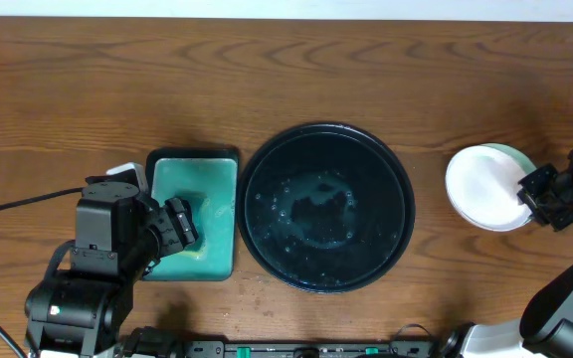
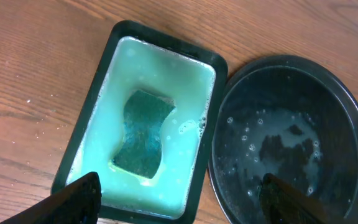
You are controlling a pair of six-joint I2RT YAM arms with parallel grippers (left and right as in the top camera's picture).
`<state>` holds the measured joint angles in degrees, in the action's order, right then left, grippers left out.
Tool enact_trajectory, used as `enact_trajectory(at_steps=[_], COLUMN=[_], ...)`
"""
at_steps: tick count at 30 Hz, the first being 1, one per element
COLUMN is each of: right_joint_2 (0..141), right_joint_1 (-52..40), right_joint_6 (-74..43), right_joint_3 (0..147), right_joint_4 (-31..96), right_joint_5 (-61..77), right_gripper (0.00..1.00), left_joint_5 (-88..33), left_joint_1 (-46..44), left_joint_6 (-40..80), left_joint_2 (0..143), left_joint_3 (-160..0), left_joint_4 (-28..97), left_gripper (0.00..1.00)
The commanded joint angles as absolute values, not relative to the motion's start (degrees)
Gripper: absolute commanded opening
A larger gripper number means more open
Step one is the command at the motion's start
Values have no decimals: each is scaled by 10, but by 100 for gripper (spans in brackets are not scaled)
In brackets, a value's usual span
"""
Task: Clean dirty plates on tray and stack at the side
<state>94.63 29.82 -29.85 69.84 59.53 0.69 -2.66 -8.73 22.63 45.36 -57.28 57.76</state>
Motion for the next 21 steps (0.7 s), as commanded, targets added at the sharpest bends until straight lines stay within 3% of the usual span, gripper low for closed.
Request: enact_trajectory(at_steps=[1, 5, 9, 10, 12, 21], right_joint_2=[907, 821, 726, 703, 660, 539], right_joint_1=[288, 251, 174, 151, 104, -13], right_joint_6=[-245, -131, -10, -3, -2, -3], right_joint_3=[701, 701, 701, 701, 701, 701], right_joint_4=[607, 623, 657, 666, 678, 688], right_joint_5=[107, 285, 429, 429, 416, 407], right_gripper=[29, 35, 47, 57, 99, 99], left_joint_5=[-24, -24, -24, -24, -24, -24], left_joint_1=[-85, -85, -85, -85, -85, -85], left_joint_6=[225, 225, 225, 225, 225, 225], left_joint_2=[453, 453, 453, 453, 453, 453], left_joint_3=[-583, -583, -583, -583, -583, -583], left_joint_4=[578, 578, 578, 578, 578, 578], left_gripper=[81, 81, 81, 82, 81, 81])
